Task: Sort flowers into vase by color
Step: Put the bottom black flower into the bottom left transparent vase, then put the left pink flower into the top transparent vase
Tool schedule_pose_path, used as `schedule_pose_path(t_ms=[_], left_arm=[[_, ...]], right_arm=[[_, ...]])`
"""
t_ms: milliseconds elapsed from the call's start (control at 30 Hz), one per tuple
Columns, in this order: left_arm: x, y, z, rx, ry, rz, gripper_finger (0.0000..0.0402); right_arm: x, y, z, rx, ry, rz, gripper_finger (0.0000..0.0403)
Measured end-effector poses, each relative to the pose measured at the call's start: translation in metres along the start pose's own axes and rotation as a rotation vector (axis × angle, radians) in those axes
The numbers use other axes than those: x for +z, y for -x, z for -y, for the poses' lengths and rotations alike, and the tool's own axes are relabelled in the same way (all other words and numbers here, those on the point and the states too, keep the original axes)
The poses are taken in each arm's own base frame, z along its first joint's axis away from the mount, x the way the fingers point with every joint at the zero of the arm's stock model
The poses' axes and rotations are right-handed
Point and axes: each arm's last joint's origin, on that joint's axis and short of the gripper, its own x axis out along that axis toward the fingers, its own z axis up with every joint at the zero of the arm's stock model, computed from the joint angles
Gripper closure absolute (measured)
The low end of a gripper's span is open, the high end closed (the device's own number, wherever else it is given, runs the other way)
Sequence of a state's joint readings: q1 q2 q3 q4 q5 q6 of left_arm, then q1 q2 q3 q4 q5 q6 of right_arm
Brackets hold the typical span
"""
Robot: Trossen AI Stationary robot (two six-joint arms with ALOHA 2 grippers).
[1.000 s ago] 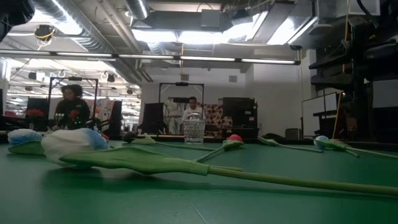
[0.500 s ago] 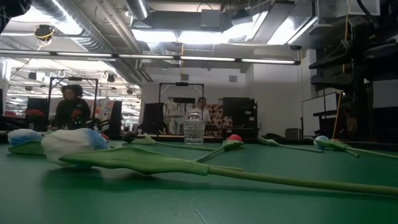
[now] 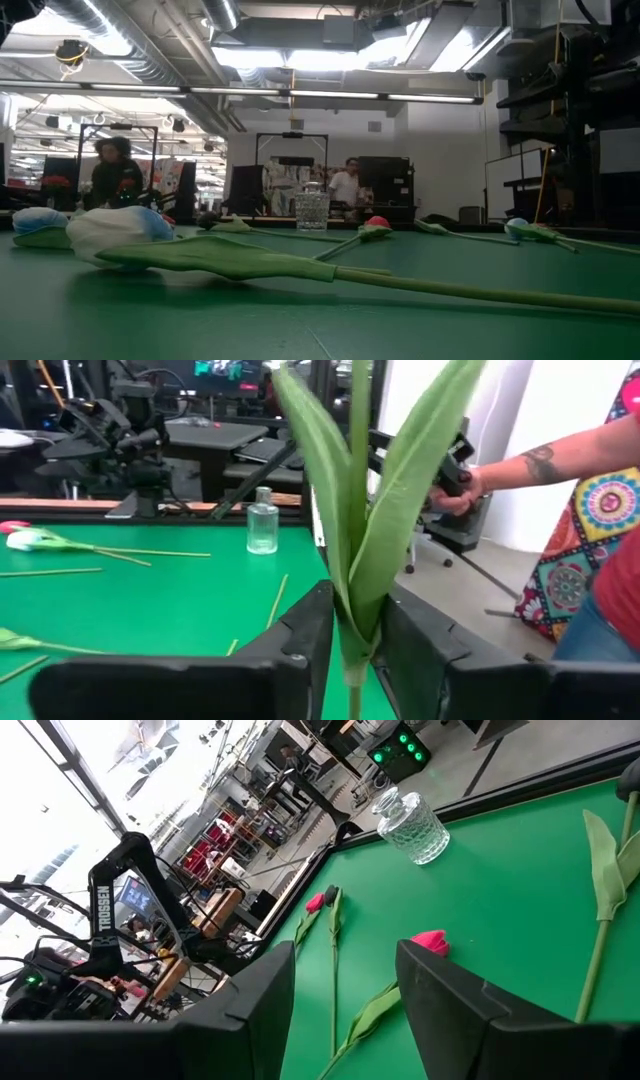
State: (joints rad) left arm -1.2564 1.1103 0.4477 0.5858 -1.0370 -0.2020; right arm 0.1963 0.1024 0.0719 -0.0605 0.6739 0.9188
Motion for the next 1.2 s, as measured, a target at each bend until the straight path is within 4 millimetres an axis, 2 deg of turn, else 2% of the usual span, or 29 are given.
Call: schedule_pose_path(t_ms=[433,700,867,1133,1200], left_arm=[[0.001,-0.002,-0.001,0.010,0.058,0.003,0.0223],[0.008,0.003,-0.004,0.023,0.113,0.026,0.0202],[0.017,0.010,-0.009,0.113,0.082,0.063,0.0202],[0.039,0.023,-0.032,0.484,0.132,0.137,0.0202],[0.045,0.023,-0.040,0.520,0.134,0.144,0.0202]], right_arm=[[0.000,0.000,0.000,0.002,0.006,-0.003,0.0226],[0.000,0.000,0.000,0.007,0.006,-0.009,0.0226],[0.000,0.000,0.000,0.009,0.004,-0.008,0.0226],[0.000,0.000,0.000,0.009,0.005,-0.008,0.0226],[0.000,0.000,0.000,0.009,0.005,-0.007,0.0226]])
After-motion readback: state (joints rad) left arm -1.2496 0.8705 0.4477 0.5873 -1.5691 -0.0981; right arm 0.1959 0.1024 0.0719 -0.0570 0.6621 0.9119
